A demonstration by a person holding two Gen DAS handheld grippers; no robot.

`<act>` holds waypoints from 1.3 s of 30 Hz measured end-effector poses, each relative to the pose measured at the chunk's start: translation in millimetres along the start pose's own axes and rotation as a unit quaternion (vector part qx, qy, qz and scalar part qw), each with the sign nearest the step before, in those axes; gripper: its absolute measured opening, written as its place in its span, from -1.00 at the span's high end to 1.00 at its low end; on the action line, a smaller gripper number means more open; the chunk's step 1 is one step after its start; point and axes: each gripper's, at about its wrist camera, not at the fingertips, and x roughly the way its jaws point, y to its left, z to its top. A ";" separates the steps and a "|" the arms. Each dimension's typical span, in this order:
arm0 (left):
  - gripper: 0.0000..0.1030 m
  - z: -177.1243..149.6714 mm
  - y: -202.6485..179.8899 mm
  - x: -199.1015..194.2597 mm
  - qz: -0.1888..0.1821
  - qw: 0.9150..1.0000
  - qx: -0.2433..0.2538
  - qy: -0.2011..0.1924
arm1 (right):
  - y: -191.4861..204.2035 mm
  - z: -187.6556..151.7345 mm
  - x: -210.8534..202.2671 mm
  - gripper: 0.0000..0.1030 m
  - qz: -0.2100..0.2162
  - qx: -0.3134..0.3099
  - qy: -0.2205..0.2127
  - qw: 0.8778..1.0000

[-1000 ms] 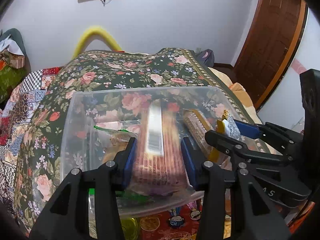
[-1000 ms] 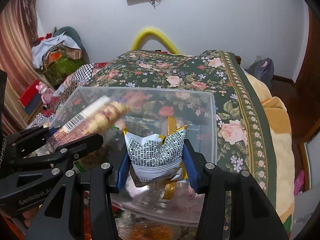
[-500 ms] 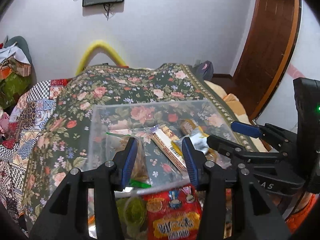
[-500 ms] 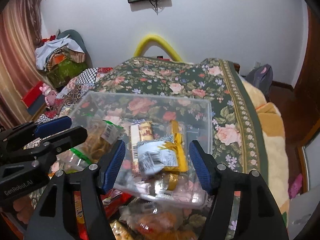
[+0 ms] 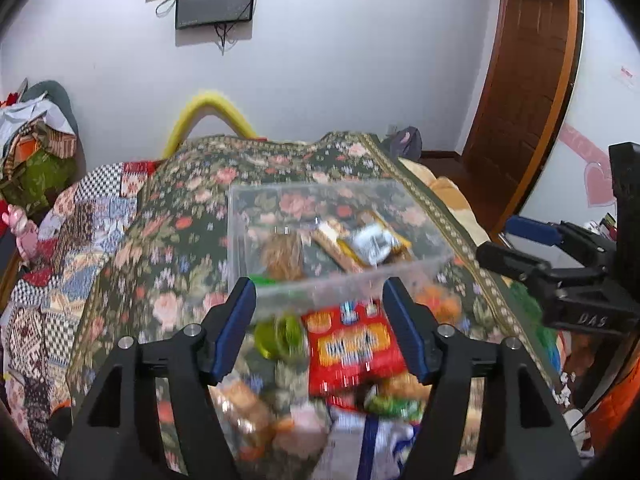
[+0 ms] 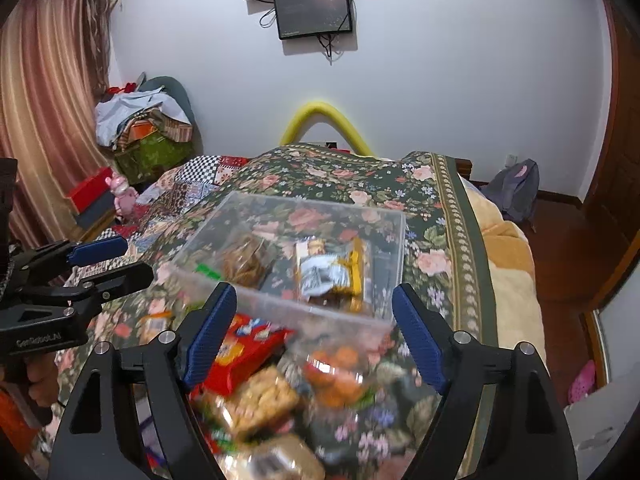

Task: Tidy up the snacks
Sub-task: 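Grasp the blue chip bag with the left tool while the right tool grasps the square biscuit pack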

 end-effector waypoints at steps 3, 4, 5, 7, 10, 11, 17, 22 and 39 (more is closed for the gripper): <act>-0.29 -17.5 0.5 -5.5 0.000 1.000 -0.001 0.013 | 2.9 -12.0 -8.0 -0.63 0.006 0.001 0.006 1.000; -0.29 -23.7 0.5 -6.7 0.000 1.000 -0.002 0.018 | 3.6 -17.1 -10.1 -0.65 0.007 0.002 0.008 1.000; -0.29 -30.8 0.8 -7.4 0.000 1.000 -0.005 0.024 | 4.9 -22.8 -12.4 -0.65 0.007 0.002 0.010 1.000; -0.29 -44.3 1.5 -7.3 -0.003 0.999 -0.012 0.038 | 8.2 -33.3 -14.7 -0.65 0.009 0.000 0.018 1.000; -0.29 -61.2 1.9 -6.6 -0.007 0.998 -0.022 0.057 | 11.5 -47.2 -18.0 -0.65 0.014 -0.004 0.029 0.999; -0.29 -66.1 1.7 -5.9 -0.009 0.998 -0.025 0.063 | 13.0 -53.1 -18.6 -0.65 0.015 -0.007 0.035 0.999; -0.29 -93.0 -6.4 -4.0 -0.032 0.995 -0.034 0.089 | 16.0 -84.6 -10.2 -0.66 0.031 -0.003 0.072 0.997; -0.34 -108.1 -17.8 7.9 -0.039 0.993 -0.019 0.112 | 21.3 -103.3 5.3 -0.68 0.030 -0.024 0.105 0.994; -0.36 -129.2 -10.4 49.5 -0.065 0.987 -0.052 0.137 | 8.1 -115.6 39.5 -0.67 0.062 0.025 0.141 0.988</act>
